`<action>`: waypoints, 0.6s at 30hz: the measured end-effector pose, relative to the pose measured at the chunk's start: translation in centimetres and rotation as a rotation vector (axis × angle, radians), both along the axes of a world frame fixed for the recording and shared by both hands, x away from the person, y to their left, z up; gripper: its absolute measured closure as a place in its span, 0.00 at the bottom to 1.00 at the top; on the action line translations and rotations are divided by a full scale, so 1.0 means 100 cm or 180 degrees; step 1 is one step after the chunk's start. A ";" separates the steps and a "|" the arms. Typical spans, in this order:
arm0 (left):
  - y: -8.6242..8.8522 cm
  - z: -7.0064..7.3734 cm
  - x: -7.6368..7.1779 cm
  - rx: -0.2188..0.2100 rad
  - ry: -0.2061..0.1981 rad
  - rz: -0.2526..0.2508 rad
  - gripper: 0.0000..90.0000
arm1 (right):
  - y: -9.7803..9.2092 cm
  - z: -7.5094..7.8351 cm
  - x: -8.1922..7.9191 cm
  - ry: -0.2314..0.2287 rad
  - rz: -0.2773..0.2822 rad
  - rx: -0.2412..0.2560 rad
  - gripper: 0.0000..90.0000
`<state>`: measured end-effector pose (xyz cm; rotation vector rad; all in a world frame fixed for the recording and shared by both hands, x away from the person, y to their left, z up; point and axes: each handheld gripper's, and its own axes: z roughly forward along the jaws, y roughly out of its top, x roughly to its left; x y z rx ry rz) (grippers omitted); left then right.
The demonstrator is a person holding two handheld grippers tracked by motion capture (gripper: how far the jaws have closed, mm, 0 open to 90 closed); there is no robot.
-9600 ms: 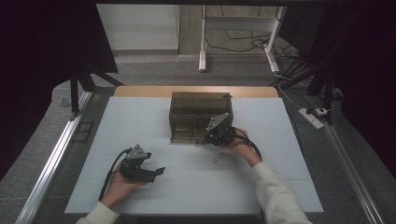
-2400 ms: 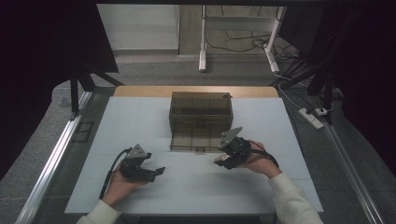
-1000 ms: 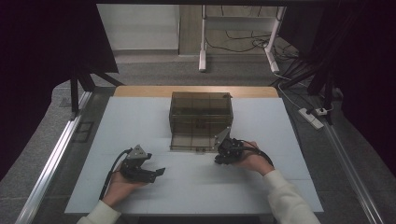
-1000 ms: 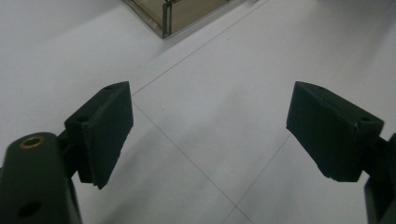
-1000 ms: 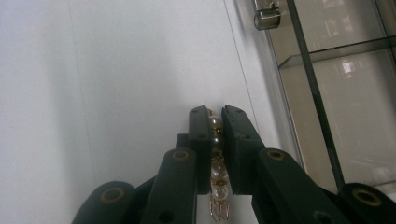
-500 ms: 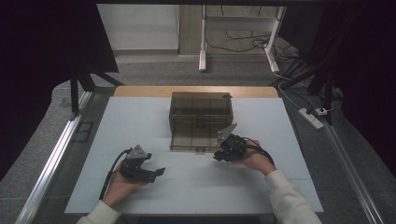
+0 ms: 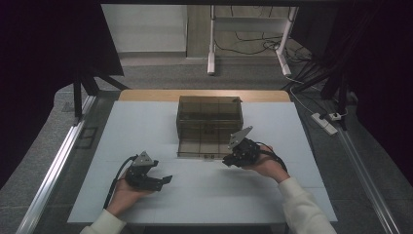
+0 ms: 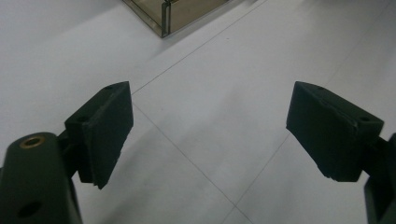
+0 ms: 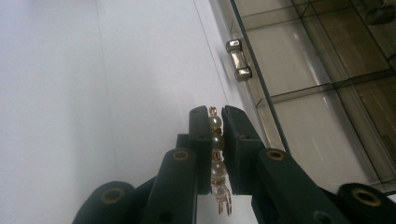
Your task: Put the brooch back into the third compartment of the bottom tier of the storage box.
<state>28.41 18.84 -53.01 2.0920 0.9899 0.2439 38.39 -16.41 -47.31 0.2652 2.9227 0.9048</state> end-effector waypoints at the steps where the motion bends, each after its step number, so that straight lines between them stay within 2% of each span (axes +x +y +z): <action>1: 0.000 0.000 0.000 0.0002 0.0000 -0.0001 0.17 | 0.000 0.001 0.000 -0.0010 -0.0002 0.0025 0.91; 8: 0.000 0.000 0.000 0.0004 -0.0001 -0.0003 0.17 | -0.002 0.010 -0.002 -0.0047 -0.0018 0.0192 0.91; 18: 0.000 0.000 0.000 -0.0004 -0.0003 0.0000 0.17 | -0.001 0.015 -0.006 -0.0094 -0.0039 0.0305 0.91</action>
